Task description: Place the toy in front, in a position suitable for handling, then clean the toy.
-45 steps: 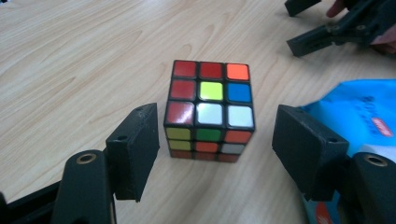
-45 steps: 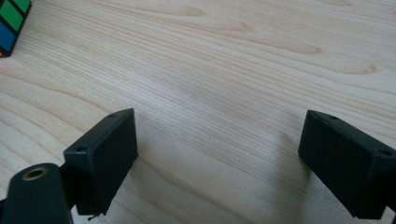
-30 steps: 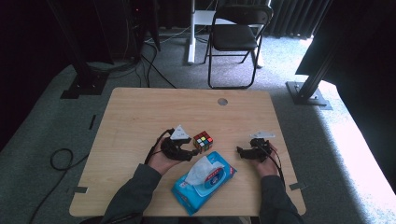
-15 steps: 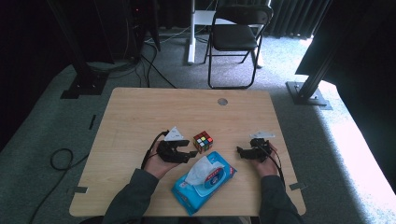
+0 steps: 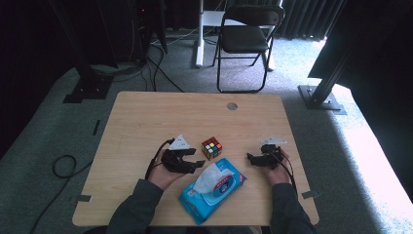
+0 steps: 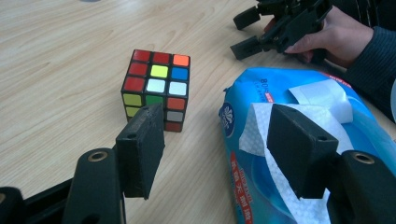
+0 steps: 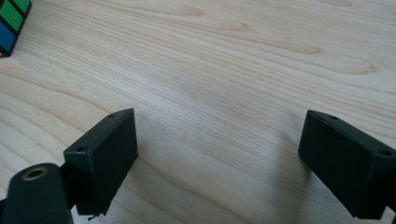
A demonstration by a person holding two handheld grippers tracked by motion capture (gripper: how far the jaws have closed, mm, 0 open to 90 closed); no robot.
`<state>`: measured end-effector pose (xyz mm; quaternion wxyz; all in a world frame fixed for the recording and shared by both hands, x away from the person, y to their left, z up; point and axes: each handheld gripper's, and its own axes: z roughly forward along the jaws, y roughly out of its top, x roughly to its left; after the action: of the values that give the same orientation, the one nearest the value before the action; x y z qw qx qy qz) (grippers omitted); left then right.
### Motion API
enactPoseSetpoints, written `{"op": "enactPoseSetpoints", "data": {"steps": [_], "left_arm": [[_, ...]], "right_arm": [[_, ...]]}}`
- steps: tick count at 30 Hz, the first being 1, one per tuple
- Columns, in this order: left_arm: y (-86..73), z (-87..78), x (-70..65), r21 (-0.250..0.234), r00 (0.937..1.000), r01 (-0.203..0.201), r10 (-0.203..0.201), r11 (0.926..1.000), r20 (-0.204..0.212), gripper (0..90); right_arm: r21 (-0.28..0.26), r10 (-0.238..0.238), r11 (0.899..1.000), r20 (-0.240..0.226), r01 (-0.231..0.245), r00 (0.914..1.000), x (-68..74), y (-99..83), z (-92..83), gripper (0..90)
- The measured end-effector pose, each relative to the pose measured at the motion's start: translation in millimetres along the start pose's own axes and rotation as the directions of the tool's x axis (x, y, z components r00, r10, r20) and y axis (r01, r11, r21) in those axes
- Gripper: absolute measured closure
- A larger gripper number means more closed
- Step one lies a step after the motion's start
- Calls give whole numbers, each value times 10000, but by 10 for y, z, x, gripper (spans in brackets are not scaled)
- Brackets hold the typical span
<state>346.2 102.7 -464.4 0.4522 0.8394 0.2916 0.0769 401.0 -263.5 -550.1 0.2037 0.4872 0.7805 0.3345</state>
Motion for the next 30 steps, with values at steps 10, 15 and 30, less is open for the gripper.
{"op": "enactPoseSetpoints", "data": {"steps": [10,15,30], "left_arm": [[24,-34,-157,-98,9984,-415,419,9991,376,333],[7,-24,-223,-82,9972,-492,496,9988,552,313],[-73,92,-337,248,9935,-647,621,9976,959,290]], "right_arm": [[2,-3,10000,-2,3,10000,0,0,0,114],[2,-8,10000,-2,8,10000,-1,1,0,114],[2,-8,10000,-2,8,10000,-1,1,0,114]]}}
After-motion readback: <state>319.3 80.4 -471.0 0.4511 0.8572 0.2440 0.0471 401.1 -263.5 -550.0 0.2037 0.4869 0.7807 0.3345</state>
